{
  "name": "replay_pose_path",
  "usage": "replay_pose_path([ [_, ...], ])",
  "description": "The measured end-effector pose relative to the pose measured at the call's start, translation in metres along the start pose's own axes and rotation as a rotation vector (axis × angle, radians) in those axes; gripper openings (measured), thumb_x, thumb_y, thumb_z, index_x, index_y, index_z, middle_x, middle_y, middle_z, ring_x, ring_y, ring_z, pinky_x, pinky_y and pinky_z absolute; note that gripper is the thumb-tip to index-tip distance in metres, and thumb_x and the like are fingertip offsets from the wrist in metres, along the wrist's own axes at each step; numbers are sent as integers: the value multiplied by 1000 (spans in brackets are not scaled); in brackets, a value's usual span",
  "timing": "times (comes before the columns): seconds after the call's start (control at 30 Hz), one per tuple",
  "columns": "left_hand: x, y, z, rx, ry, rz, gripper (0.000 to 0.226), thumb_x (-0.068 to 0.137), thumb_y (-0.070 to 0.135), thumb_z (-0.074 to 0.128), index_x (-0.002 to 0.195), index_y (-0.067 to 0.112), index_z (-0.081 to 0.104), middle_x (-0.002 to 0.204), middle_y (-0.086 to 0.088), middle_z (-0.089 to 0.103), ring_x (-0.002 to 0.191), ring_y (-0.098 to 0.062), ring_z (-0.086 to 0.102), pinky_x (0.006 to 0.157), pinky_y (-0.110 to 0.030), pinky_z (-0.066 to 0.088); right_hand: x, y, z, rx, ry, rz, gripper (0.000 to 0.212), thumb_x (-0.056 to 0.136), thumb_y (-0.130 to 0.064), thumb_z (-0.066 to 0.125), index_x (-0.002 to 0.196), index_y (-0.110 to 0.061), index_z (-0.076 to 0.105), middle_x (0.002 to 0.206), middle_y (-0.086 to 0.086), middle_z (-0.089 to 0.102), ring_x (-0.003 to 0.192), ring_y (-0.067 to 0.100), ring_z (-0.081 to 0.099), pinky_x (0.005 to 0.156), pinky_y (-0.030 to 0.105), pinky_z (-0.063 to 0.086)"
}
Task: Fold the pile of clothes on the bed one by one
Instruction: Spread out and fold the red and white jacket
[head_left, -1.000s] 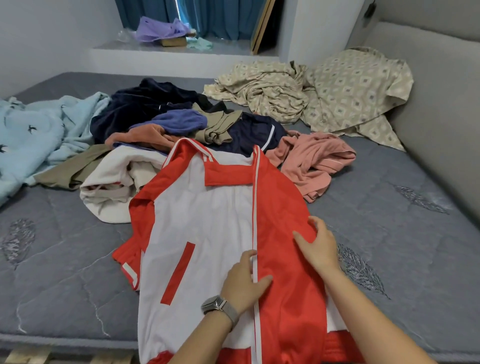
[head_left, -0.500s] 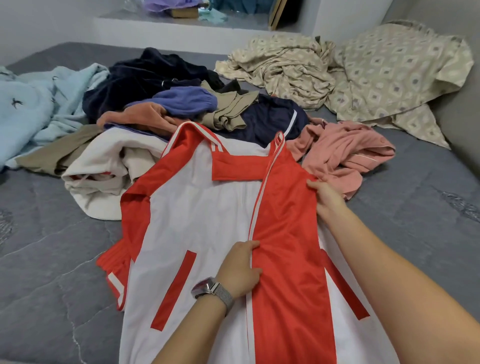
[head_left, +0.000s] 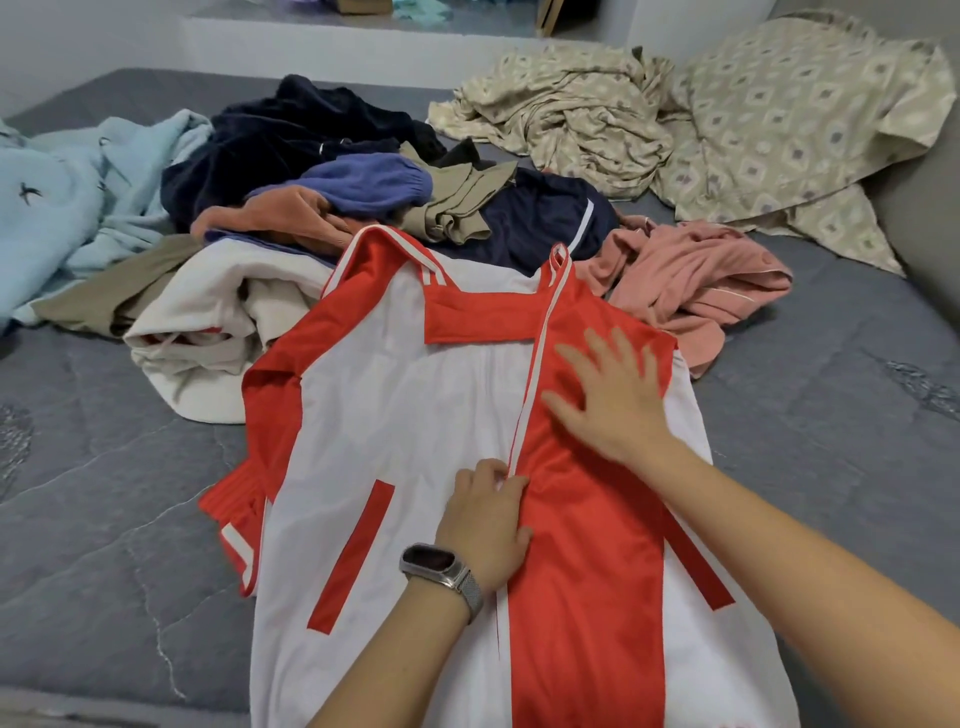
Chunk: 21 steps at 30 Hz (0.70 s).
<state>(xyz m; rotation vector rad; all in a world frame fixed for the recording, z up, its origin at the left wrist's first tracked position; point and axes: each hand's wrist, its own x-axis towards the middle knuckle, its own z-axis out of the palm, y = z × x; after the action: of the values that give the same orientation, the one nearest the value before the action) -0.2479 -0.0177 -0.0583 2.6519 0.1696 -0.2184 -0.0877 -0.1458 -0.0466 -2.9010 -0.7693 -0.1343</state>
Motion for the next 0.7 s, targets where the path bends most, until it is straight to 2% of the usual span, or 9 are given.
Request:
replay_pose_path([
  [0.07, -7, 1, -1, 101, 61, 21, 52, 91, 36, 54, 141, 26, 41, 146, -2, 26, 129, -24, 29, 107, -33, 32, -19, -8, 21, -59, -266, -30, 80, 80, -71, 8, 151, -35, 17, 161, 3, 11, 148, 27, 4, 117, 53, 6],
  [0.2, -22, -18, -24, 19, 321, -68, 32, 90, 29, 55, 121, 27, 62, 140, -3, 40, 124, -26, 38, 98, -36, 38, -52, -24, 28, 57, -185, 14, 85, 80, -70, -3, 152, -32, 20, 161, 3, 13, 149, 26, 7, 119, 51, 6],
  [0.27, -32, -42, -45, -44, 533, -198, 28, 88, 14, 58, 113, 20, 67, 129, -9, 50, 115, -32, 45, 90, -40, 42, -72, -37, 32, 19, -214, -61, 96, 76, -77, -18, 153, -30, 13, 161, 3, 10, 149, 26, 5, 118, 53, 4],
  [0.33, -50, -71, -64, -28, 654, -407, 35, 83, 1, 58, 113, 17, 68, 124, -14, 53, 111, -38, 44, 85, -44, 42, -86, -49, 29, -17, -268, -59, 108, 65, -76, -33, 154, -28, 8, 162, 3, 6, 149, 26, 2, 118, 53, 0],
  [0.4, -70, -103, -78, -24, 671, -680, 40, 83, 4, 60, 121, 14, 61, 129, -19, 48, 114, -41, 40, 88, -49, 40, -89, -59, 19, 44, -244, 3, 101, 71, -74, -23, 153, -28, 11, 162, 4, 8, 149, 25, 1, 118, 50, -1],
  [0.5, -89, -141, -78, -178, 444, -997, 55, 88, 32, 61, 128, -1, 45, 134, -27, 44, 123, -45, 39, 98, -49, 37, -91, -85, -2, 259, -137, 29, 70, 91, -60, 11, 150, -25, 26, 159, 5, 22, 148, 23, 10, 119, 43, 4],
  [0.57, -92, -152, -70, -177, 246, -998, 66, 89, 46, 57, 128, -5, 43, 132, -26, 47, 122, -41, 45, 98, -42, 40, -97, -105, -10, 396, -158, -6, 55, 99, -42, 35, 150, -22, 26, 158, 3, 23, 147, 19, 13, 120, 35, 6],
  [0.6, -92, -152, -66, -196, 228, -961, 65, 88, 47, 58, 125, -5, 46, 129, -25, 51, 119, -40, 50, 95, -40, 43, -101, -116, -13, 420, -184, -36, 56, 99, -35, 41, 151, -20, 24, 158, 2, 22, 147, 17, 15, 119, 31, 7],
  [0.7, -86, -157, -65, -482, 421, -913, 44, 89, 34, 60, 108, -6, 60, 114, -29, 61, 104, -42, 60, 87, -41, 48, -107, -139, -14, 389, -252, -100, 64, 97, -26, 46, 152, -14, 17, 158, 1, 20, 145, 16, 19, 116, 23, 11],
])
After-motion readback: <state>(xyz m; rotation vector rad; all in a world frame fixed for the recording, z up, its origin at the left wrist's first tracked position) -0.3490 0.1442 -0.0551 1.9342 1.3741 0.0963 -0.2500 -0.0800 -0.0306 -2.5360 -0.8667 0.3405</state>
